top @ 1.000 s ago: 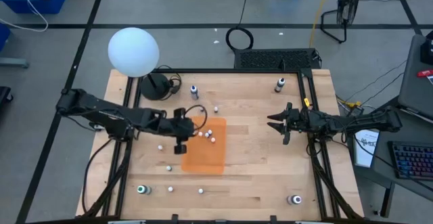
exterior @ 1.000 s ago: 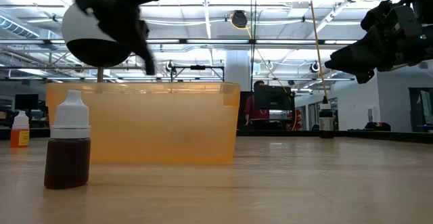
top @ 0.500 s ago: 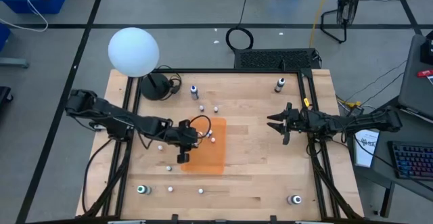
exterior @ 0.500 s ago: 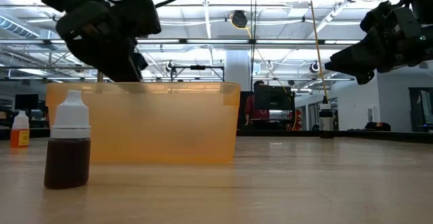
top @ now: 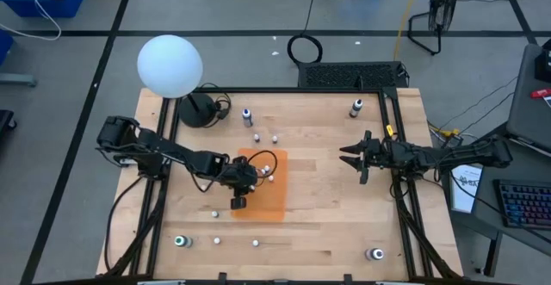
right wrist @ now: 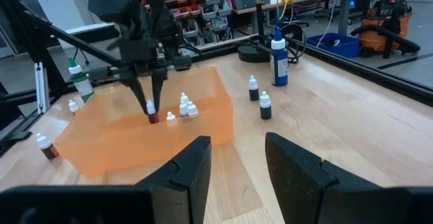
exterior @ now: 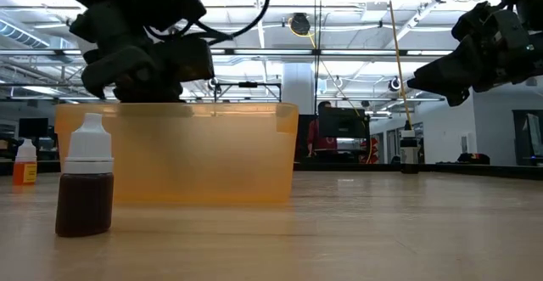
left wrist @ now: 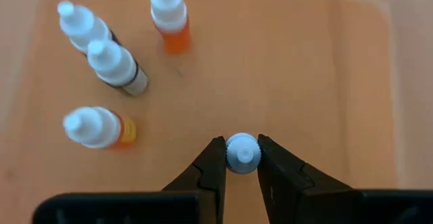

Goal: Pick & Place food coloring
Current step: Put the small red food coloring bottle into the orange bin, then put the small black food coloring bottle into the orange bin

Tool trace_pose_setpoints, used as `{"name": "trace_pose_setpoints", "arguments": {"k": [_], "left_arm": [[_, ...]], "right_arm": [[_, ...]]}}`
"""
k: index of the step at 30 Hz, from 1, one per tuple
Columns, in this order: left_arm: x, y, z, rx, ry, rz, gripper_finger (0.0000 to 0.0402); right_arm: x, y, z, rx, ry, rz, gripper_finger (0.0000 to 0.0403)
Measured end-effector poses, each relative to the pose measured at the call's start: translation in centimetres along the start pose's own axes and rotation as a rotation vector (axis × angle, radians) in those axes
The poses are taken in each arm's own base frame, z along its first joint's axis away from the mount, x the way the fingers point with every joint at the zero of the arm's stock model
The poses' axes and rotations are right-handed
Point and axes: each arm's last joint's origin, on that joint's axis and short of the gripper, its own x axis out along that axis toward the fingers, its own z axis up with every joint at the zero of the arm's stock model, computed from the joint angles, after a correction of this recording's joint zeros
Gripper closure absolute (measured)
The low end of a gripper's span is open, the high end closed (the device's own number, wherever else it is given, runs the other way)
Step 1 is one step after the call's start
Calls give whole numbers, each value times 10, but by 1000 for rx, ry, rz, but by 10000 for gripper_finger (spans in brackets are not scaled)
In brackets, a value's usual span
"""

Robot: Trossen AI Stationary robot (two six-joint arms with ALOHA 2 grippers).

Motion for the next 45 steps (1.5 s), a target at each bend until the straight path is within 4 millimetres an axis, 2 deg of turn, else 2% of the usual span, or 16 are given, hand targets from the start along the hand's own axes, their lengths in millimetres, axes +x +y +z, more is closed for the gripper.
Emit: {"name": "trace_pose_setpoints", "arguments": {"k": [5,11,18,23,28,32,36,40,45], "left_arm": [[0,0,0,-19,4,-37,287],[-8,-4,6,-19,-31,-82,249],[-31,-4,18,13,-110,-70,231],[-53,6,24,-10,-187,74,236],[-70,25,26,-34,-246,330,252],[-76,50,29,-70,-239,371,248],[-81,82,34,-150,-223,428,217],[-80,107,34,-214,-215,442,180],[-63,120,35,-178,-188,415,159]], "right_arm": [[0,0,0,-1,5,-1,273],[0,0,0,-1,3,-1,273],[0,0,0,-1,4,-1,273],[0,0,-1,-2,8,-2,273],[0,0,-1,-2,10,-2,273],[0,0,-1,-3,11,-2,273],[1,0,-1,-3,11,-3,273],[1,0,-1,-4,14,-3,273],[1,0,-1,-4,14,-4,273]]}}
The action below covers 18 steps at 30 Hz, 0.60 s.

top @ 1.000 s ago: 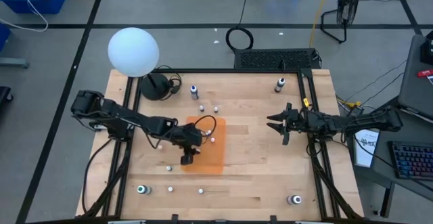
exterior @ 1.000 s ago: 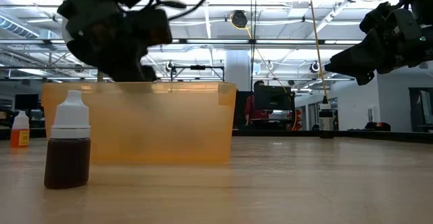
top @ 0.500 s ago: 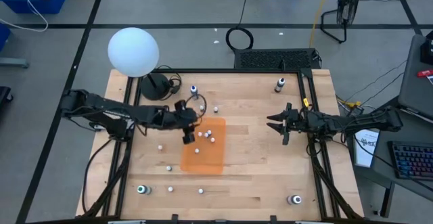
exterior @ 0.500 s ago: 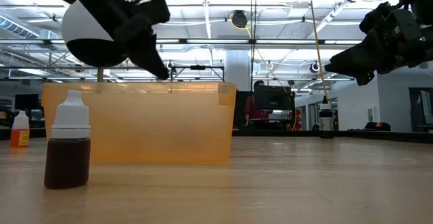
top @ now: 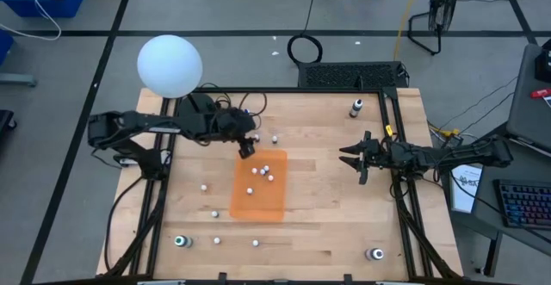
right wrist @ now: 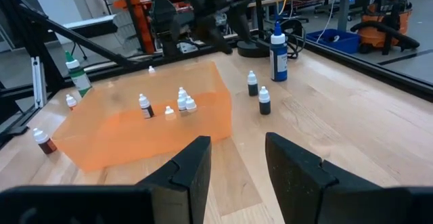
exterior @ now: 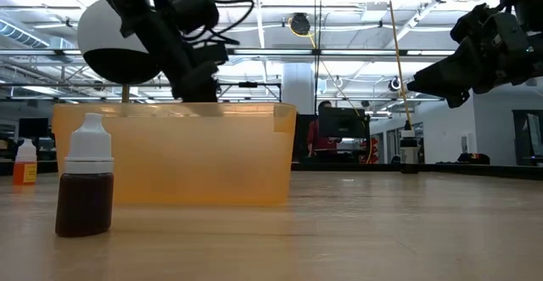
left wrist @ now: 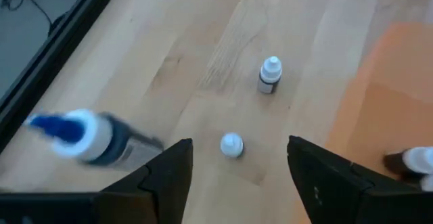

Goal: Pick & Place food coloring
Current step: Put the small black food coloring bottle into the orange bin

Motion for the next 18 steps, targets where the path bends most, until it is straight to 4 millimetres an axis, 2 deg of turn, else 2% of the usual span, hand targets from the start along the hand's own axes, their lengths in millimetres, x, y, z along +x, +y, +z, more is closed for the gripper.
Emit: {"name": "trace_pose_setpoints", "arguments": {"k": [11,18], "left_arm": [[40,-5,-10,68,53,14,176],[50,-4,-13,69,64,74,174]], "right_arm": [[0,0,0,-1,3,0,273],[0,0,0,-1,2,0,273]]}}
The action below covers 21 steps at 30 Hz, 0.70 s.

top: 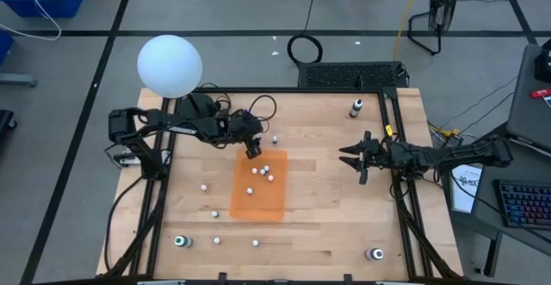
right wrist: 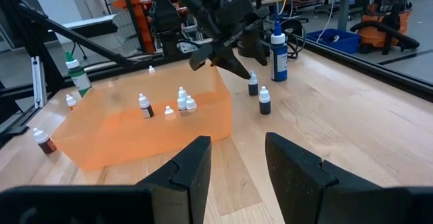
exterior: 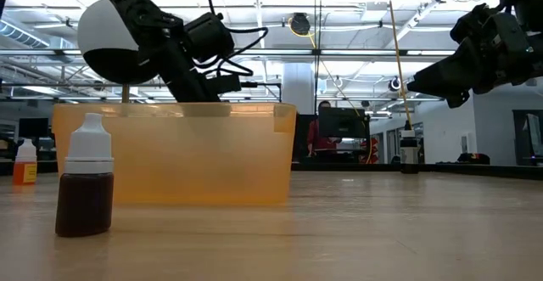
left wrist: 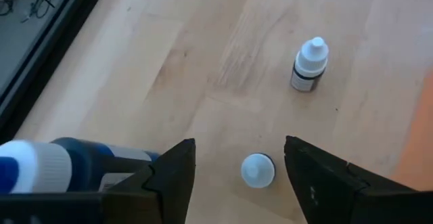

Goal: Pick & Place food coloring
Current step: Put the small black food coloring bottle into the orange bin

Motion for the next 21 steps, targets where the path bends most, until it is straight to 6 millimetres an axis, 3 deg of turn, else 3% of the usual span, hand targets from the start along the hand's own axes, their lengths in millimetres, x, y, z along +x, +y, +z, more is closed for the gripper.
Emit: {"name": "trace_pose_setpoints", "arguments": {"k": [21], "left_arm": [[1,11,-5,-73,57,-60,184]], "right_arm": [[0,0,0,0,0,0,273]]}}
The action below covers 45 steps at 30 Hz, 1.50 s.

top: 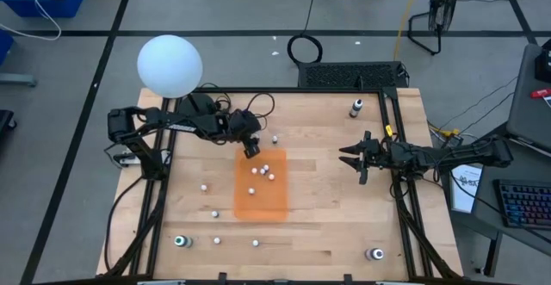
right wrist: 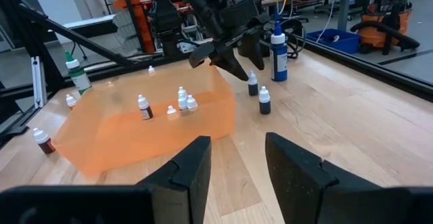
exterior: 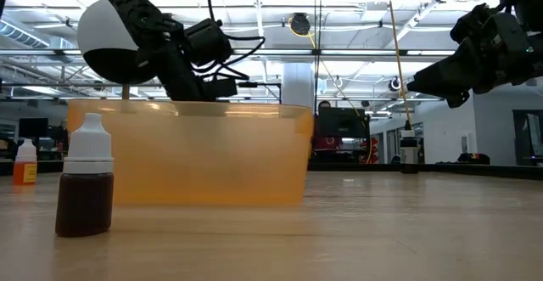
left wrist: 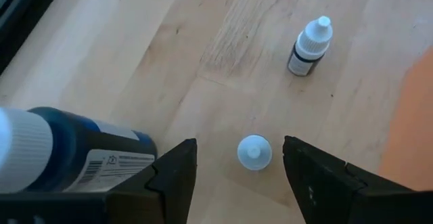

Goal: Pick & Place food coloring
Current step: Put the small black food coloring bottle into the orange bin

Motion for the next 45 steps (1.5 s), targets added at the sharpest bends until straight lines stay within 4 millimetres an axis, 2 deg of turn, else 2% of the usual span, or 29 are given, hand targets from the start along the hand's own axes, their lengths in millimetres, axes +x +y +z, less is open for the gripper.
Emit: {"name": "trace_pose_setpoints", "arguments": {"k": [16,37,45], "left_arm": [[0,-1,-1,7,4,-45,229],[0,-2,-1,5,7,-52,354],[1,-2,-2,9,13,-48,361]], "right_arm": [[0,0,0,0,0,0,273],[0,0,0,0,0,0,273],[0,0,0,0,0,0,273]]}}
